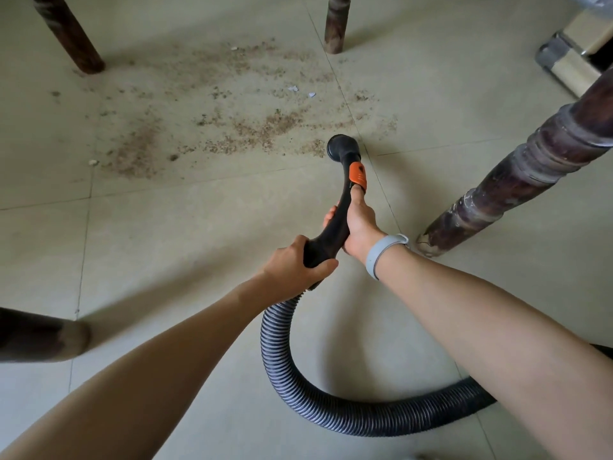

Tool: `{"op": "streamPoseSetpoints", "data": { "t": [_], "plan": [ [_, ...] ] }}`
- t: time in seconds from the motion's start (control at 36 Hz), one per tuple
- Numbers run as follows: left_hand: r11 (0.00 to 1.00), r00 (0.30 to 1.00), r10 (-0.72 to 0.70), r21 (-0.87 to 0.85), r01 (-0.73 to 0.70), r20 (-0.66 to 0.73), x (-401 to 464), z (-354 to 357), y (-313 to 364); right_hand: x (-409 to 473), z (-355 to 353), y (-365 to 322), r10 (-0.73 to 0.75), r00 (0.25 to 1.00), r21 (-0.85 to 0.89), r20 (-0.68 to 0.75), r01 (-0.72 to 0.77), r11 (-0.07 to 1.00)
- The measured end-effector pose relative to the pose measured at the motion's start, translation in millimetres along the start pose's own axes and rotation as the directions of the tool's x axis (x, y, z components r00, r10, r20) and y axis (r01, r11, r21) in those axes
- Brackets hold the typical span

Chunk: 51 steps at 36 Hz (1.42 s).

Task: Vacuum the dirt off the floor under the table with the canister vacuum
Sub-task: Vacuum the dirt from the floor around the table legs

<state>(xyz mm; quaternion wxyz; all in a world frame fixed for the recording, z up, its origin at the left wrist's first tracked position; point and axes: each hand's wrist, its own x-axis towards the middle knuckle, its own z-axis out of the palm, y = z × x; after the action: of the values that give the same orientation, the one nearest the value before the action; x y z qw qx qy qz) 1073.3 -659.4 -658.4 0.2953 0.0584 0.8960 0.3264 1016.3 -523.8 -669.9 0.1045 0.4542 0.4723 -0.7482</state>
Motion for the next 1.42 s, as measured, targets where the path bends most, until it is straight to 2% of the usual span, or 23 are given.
{"op": "streamPoseSetpoints", "data": {
  "t": [0.25, 0.44, 0.72, 0.89, 1.14, 1.31, 1.42],
  "plan": [
    [0.999, 0.998, -0.038, -0.018, 0.037, -0.040, 6, 0, 4, 1, 5, -9, -0.001, 1.000, -0.033, 0.025, 0.002, 0.999],
    [0.997, 1.000, -0.016, -0.077, 0.017, 0.006, -15, 13, -6, -1, -9, 11, 0.059, 0.997, -0.024, 0.057, -0.058, 0.998],
    [0.993, 0.998, -0.038, -0.113, 0.031, -0.059, 0, 1, -2, 0, 12, -3, 0.003, 0.999, -0.056, 0.047, 0.000, 0.998],
    [0.989, 0.996, -0.065, -0.138, 0.057, -0.055, 8, -7, 0, 2, 21, -11, 0.016, 0.998, -0.046, 0.066, -0.013, 0.999],
    [0.984, 0.996, -0.073, -0.165, 0.064, -0.048, -33, 7, -31, -13, 20, 29, 0.074, 0.992, -0.124, 0.099, -0.061, 0.990],
    [0.974, 0.987, -0.106, -0.213, 0.079, -0.120, -19, -11, -31, -15, 49, 18, -0.020, 0.997, -0.177, 0.080, 0.034, 0.984],
    [0.964, 0.983, -0.127, -0.250, 0.091, -0.134, -19, -21, -31, -16, 60, 15, -0.024, 0.995, -0.190, 0.092, 0.041, 0.981]
  ]
}}
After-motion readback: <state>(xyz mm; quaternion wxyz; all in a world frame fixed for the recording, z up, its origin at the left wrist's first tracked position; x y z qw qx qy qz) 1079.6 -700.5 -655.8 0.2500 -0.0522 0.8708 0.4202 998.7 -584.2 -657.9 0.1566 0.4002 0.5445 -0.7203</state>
